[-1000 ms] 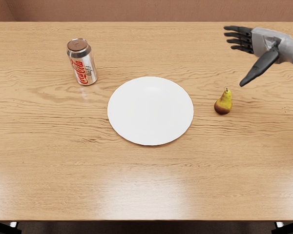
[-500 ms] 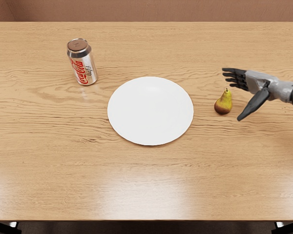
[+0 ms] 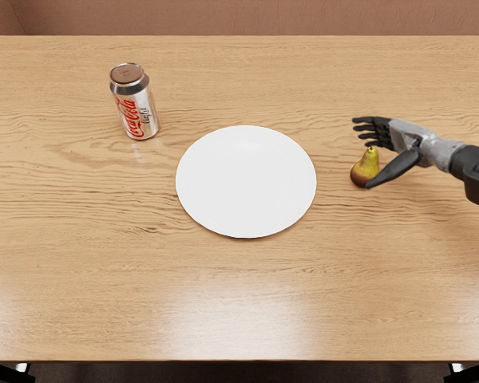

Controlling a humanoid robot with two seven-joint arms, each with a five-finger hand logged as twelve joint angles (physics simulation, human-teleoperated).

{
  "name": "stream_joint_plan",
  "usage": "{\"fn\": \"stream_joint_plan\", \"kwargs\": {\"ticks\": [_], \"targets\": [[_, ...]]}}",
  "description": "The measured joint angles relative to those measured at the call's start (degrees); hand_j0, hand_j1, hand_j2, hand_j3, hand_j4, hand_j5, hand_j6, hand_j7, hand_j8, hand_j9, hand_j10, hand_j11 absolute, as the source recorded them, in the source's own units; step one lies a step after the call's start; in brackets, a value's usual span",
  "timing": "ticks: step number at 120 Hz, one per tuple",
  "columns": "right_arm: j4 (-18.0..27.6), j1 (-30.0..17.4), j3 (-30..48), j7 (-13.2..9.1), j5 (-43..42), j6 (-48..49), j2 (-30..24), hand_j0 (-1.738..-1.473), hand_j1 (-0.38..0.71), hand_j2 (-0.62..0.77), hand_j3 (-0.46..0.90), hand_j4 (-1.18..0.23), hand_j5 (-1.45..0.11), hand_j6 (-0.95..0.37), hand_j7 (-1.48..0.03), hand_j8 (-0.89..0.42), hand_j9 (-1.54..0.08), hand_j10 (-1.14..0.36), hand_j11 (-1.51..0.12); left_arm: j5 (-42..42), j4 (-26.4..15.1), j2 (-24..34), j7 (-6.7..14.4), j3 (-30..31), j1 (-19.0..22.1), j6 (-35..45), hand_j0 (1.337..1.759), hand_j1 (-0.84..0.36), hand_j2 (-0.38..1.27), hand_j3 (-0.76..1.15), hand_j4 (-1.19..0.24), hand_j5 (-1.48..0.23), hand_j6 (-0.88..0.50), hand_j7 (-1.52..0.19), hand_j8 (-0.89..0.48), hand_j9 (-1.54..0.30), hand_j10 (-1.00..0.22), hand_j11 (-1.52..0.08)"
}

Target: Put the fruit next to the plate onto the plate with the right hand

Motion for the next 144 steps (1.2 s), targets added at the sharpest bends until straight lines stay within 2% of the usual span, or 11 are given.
{"fn": "stream_joint_plan", "kwargs": {"ticks": [70, 78, 108, 144], "targets": [[-0.53, -1.38, -1.13, 0.14, 0.62, 0.83, 1.16, -1.658, 0.21, -0.09, 0.0, -0.47, -0.61, -0.47, -0.61, -0.47, -0.61, -0.44, -0.61, 0.0, 0.01, 0.0, 0.0, 0.0, 0.0, 0.0, 1.658, 0.35, 0.0, 0.0, 0.0, 0.0, 0.0, 0.0, 0.0, 0.0, 0.0, 0.0], [-0.4, -1.4, -1.13, 0.15, 0.62, 1.26, 1.15, -1.658, 0.24, -0.03, 0.0, -0.51, -0.66, -0.51, -0.66, -0.51, -0.66, -0.42, -0.67, 0.0, 0.0, 0.0, 0.0, 0.0, 0.0, 0.0, 1.658, 0.35, 0.0, 0.0, 0.0, 0.0, 0.0, 0.0, 0.0, 0.0, 0.0, 0.0], [-0.07, -1.23, -1.18, 0.22, 0.53, 3.95, 0.9, -1.656, 0.32, 0.16, 0.0, -0.67, -0.86, -0.67, -0.87, -0.47, -0.86, -0.35, -0.88, -0.01, 0.01, 0.0, 0.0, 0.01, 0.0, 0.0, 1.658, 0.35, 0.0, 0.0, 0.0, 0.0, 0.0, 0.0, 0.0, 0.0, 0.0, 0.0], [0.2, -0.46, -0.58, 0.24, 0.96, 7.28, -0.09, -1.653, 0.35, 0.21, 0.0, -0.75, -1.01, -0.75, -0.99, -0.41, -1.01, -0.28, -1.02, -0.01, 0.01, 0.0, 0.0, 0.02, 0.0, 0.0, 1.658, 0.35, 0.0, 0.0, 0.0, 0.0, 0.0, 0.0, 0.0, 0.0, 0.0, 0.0]]}}
